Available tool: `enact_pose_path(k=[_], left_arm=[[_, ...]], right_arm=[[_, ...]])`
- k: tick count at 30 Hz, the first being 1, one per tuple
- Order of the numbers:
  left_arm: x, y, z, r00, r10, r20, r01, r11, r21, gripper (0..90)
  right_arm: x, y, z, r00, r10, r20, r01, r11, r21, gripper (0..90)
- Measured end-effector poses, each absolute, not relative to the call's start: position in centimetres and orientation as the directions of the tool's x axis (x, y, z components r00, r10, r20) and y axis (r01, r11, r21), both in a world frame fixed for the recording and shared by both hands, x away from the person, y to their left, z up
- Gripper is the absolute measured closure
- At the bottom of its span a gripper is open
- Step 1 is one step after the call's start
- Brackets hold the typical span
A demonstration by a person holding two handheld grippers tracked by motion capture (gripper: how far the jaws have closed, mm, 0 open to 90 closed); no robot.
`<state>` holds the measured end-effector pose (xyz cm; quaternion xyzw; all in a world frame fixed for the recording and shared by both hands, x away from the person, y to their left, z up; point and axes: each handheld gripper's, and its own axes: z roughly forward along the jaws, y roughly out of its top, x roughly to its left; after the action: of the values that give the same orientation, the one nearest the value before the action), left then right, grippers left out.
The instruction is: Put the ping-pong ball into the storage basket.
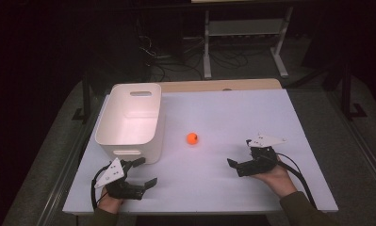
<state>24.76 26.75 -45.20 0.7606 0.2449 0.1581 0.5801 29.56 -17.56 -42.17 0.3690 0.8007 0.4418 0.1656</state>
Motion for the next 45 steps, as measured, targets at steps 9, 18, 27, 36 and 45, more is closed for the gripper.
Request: enact_pose_path(k=[9, 18, 27, 36, 45], left_arm=[[24.8, 26.7, -45.2, 0.830, 0.557, -0.040, 0.189, -0.212, 0.959, 14.0], [24.7, 26.7, -45.2, 0.831, 0.555, -0.036, 0.185, -0.215, 0.959, 14.0], [24.7, 26.7, -45.2, 0.831, 0.555, -0.033, 0.181, -0.214, 0.960, 14.0], [24.7, 26.7, -45.2, 0.831, 0.555, -0.035, 0.184, -0.215, 0.959, 14.0], [24.7, 26.7, -45.2, 0.831, 0.556, -0.035, 0.184, -0.215, 0.959, 14.0]], right_arm=[[29.9, -17.2, -42.2, -0.677, 0.734, 0.062, 0.445, 0.340, 0.829, 0.0], [30.3, -16.6, -42.0, -0.686, 0.725, 0.061, 0.439, 0.345, 0.829, 0.0], [30.8, -16.0, -42.0, -0.693, 0.719, 0.059, 0.437, 0.354, 0.827, 0.0], [31.2, -15.6, -42.1, -0.696, 0.716, 0.058, 0.435, 0.356, 0.827, 0.0], [31.5, -15.3, -42.1, -0.700, 0.711, 0.062, 0.434, 0.354, 0.829, 0.0]])
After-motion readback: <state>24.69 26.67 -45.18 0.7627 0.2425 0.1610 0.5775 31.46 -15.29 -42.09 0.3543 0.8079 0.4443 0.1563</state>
